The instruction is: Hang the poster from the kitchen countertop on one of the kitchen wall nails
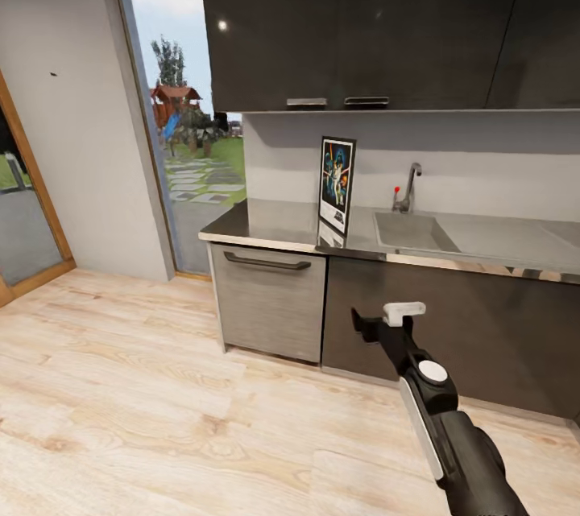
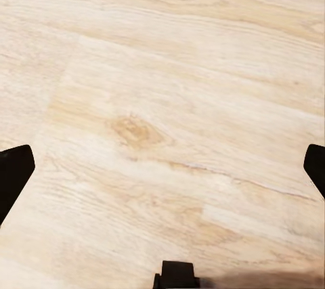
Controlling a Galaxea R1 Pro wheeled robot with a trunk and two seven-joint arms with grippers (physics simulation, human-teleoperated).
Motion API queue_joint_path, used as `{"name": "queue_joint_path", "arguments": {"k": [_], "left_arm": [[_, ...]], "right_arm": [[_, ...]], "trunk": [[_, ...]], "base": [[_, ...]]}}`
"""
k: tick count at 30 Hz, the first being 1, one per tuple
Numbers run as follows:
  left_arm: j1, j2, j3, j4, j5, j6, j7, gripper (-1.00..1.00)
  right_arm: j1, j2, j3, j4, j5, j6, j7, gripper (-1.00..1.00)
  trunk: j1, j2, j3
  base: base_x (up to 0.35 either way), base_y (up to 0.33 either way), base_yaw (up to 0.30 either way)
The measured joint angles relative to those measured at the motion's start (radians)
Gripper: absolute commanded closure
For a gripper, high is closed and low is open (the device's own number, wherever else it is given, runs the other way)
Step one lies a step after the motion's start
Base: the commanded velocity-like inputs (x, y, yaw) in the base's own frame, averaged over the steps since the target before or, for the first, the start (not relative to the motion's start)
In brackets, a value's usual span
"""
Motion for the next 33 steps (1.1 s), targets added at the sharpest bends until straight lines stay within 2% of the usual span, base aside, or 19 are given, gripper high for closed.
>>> {"name": "queue_joint_path", "arguments": {"k": [33], "left_arm": [[0.000, 0.000, 0.000, 0.000, 0.000, -0.001, -0.001, -1.00]], "right_arm": [[-0.008, 0.000, 0.002, -0.029, -0.001, 0.012, 0.000, -1.00]], "trunk": [[0.000, 0.000, 0.000]], "base": [[0.317, 0.000, 0.000]]}}
